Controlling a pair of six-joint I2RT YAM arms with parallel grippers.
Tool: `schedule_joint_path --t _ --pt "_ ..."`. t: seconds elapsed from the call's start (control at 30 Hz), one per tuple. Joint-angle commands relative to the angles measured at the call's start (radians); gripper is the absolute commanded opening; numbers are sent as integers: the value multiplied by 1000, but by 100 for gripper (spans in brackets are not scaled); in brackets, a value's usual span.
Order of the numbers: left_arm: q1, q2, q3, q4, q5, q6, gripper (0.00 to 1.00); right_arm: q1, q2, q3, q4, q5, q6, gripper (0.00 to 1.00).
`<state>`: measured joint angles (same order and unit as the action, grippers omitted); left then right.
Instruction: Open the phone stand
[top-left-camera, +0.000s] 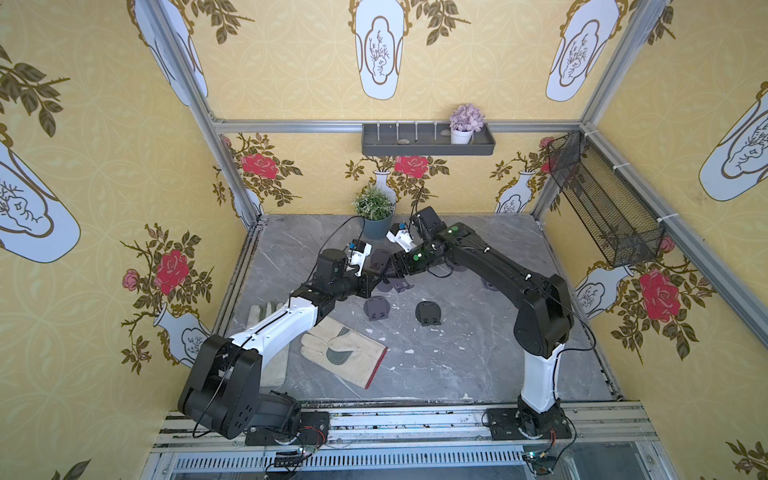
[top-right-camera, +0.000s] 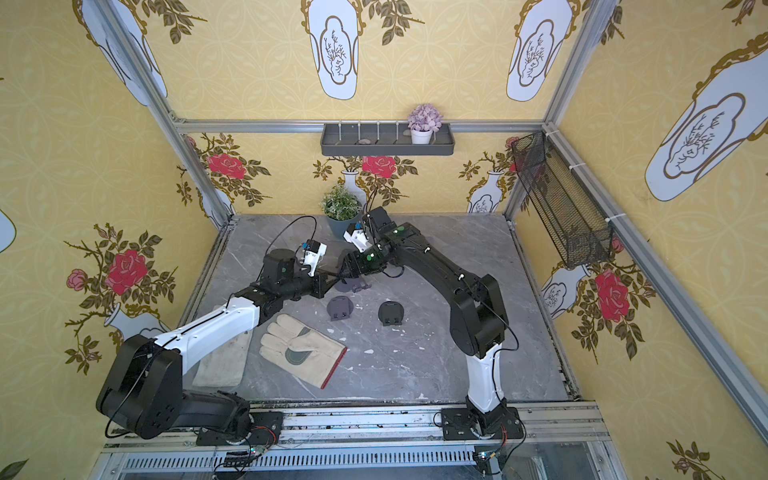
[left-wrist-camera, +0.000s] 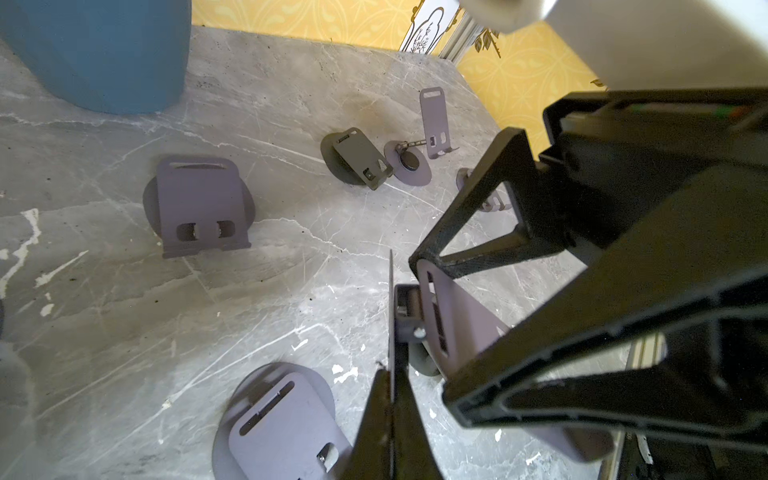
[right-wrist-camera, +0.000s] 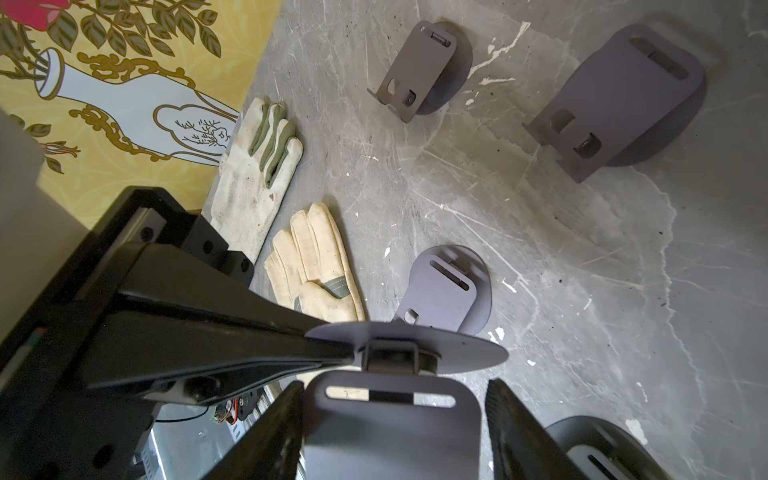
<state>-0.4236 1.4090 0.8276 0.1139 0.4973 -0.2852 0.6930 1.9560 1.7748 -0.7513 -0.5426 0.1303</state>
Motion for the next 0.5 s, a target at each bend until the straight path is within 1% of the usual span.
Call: schedule_joint_path --t 0.0,0.2,0.47 --pt "2 -1 -4 23 15 -1 0 0 7 16 28 8 -8 62" --pt "2 18 4 10 -15 -29 0 0 6 53 12 116 1 55" --pt "28 107 34 -30 -82 -147 0 14 6 101 5 240 21 52"
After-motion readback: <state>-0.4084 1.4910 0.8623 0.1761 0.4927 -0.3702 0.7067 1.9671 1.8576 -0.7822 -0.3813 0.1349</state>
